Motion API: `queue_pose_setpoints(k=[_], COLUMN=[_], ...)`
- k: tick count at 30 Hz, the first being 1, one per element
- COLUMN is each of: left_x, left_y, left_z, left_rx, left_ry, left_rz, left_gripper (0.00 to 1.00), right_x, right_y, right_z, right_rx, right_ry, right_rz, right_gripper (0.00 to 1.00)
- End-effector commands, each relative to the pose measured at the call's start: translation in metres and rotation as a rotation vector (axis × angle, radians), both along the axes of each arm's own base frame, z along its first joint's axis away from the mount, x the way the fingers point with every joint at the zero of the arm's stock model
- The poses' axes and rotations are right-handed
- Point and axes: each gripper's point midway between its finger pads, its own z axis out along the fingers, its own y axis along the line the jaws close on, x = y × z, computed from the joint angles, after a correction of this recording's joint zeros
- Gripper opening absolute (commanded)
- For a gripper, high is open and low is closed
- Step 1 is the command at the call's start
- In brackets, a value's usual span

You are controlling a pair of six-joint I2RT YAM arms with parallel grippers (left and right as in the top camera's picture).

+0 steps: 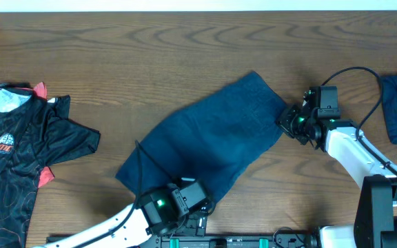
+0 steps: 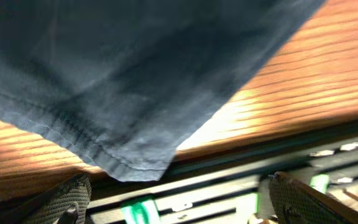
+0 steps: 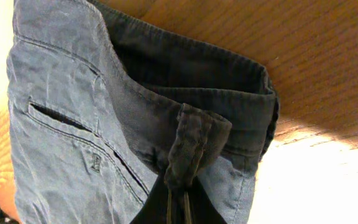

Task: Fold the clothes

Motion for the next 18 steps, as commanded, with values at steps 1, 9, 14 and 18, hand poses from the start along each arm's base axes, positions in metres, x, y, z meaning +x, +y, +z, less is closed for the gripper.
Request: queue_pose_setpoints(k=[1, 9, 14, 18], left_x=[-0.004, -0.006, -0.007, -0.008], left_y=[0.011, 0.015, 0.016, 0.017], left_z=[-0.011, -0.019, -0.023, -0.026], left_rx=[0.046, 0.058, 0.058, 0.069], left_ry=[0.013, 0.016, 0.023, 0.034], left_rz=[0.028, 0.027, 0.028, 0.027], left_gripper=[0.93, 0.98, 0.99, 0.99], right_x=[-0.003, -0.004, -0.004, -0.005], right_y=[0.003, 0.005, 0.006, 0.008], right_z=[-0.004, -0.004, -0.003, -0.003], right_rx=[0.006, 0.014, 0.025, 0.032], right_ry=[0.014, 0.017, 0.019, 0.019], right_rz=[0.001, 0.005, 0.010, 0.014], right_gripper=[0.01, 0.01, 0.01, 0.01])
